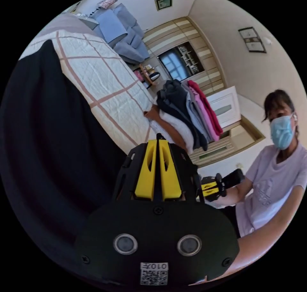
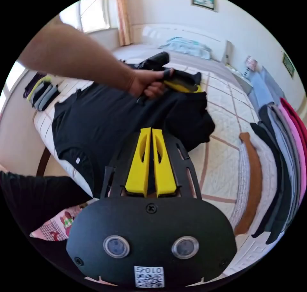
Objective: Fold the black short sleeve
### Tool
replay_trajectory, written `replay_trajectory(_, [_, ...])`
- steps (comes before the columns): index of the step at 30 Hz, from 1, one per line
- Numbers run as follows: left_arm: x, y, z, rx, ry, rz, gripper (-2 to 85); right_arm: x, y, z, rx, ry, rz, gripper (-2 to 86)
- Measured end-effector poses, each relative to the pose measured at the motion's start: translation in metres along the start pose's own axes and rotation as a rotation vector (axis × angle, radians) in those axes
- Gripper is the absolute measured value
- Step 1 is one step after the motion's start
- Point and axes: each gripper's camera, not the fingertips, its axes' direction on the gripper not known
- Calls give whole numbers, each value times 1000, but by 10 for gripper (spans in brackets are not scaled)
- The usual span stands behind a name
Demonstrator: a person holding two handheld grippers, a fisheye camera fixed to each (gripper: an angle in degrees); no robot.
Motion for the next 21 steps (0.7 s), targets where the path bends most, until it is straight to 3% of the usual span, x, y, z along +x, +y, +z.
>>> replay_trajectory(3, [-16, 18, -19, 54, -16, -68, 1, 1, 21, 8, -12, -90, 89, 34])
replay_trajectory(11, [-22, 25, -29, 117, -10, -103, 0, 112, 46, 15, 88, -119, 516, 108])
replay_trajectory(17, [-16, 10, -23, 84, -12, -81, 0, 149, 51, 62, 71, -335, 628, 74])
replay_trajectory(21, [-2, -9, -16, 28, -18, -33, 0, 168, 80, 55, 205, -468, 784, 29])
